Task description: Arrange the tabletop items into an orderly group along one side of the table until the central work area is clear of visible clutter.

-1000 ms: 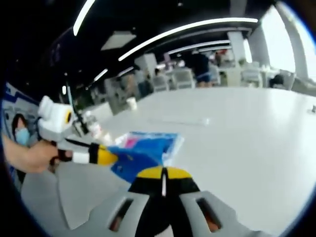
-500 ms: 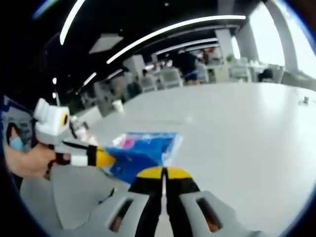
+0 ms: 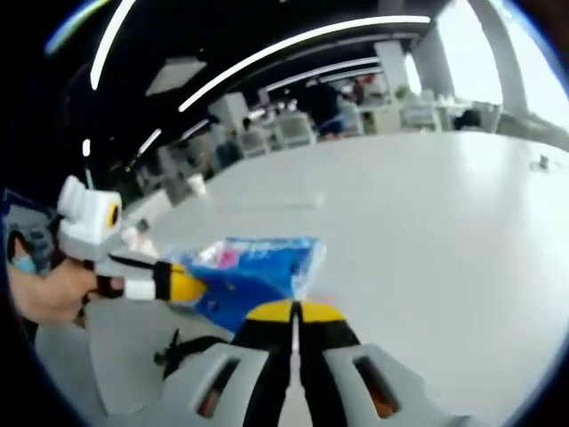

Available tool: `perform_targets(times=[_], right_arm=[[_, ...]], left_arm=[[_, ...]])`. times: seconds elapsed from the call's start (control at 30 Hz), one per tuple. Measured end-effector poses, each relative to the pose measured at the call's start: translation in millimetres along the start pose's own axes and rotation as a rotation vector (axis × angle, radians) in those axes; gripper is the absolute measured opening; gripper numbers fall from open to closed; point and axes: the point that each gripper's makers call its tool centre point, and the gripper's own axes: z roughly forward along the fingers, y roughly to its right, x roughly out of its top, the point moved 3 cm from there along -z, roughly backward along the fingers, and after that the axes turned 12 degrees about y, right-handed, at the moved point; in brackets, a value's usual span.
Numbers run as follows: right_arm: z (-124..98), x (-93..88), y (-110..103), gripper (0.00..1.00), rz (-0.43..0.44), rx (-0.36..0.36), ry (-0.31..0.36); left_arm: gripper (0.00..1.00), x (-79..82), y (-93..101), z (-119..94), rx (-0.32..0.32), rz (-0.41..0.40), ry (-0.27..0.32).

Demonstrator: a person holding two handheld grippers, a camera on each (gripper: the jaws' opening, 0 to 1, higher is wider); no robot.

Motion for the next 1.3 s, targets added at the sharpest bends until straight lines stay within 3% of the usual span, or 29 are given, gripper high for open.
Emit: perform_targets(times=[0.33,0.43,0.77,1.3], right_arm=[[7,-11.2,7,0.00,0.020,0.002,-0.031],[9,-12.0,10,0.00,0.022,-0.001,-0.035],[8,-20.5,15,0.00,0.025,-0.015,-0.066],[8,-25.0,14,0.00,0.017,-0.009,-0.071]], left_arm=[[0.02,-7.1,-0.9,6,0.018,0.007,-0.040],[0.02,-9.4,0.9,8,0.010,0.044,-0.052],[0.03,-11.2,2.1,10,0.023,0.033,-0.070],[0.14,-8.1,6.7,11,0.020,0.033,-0.044]])
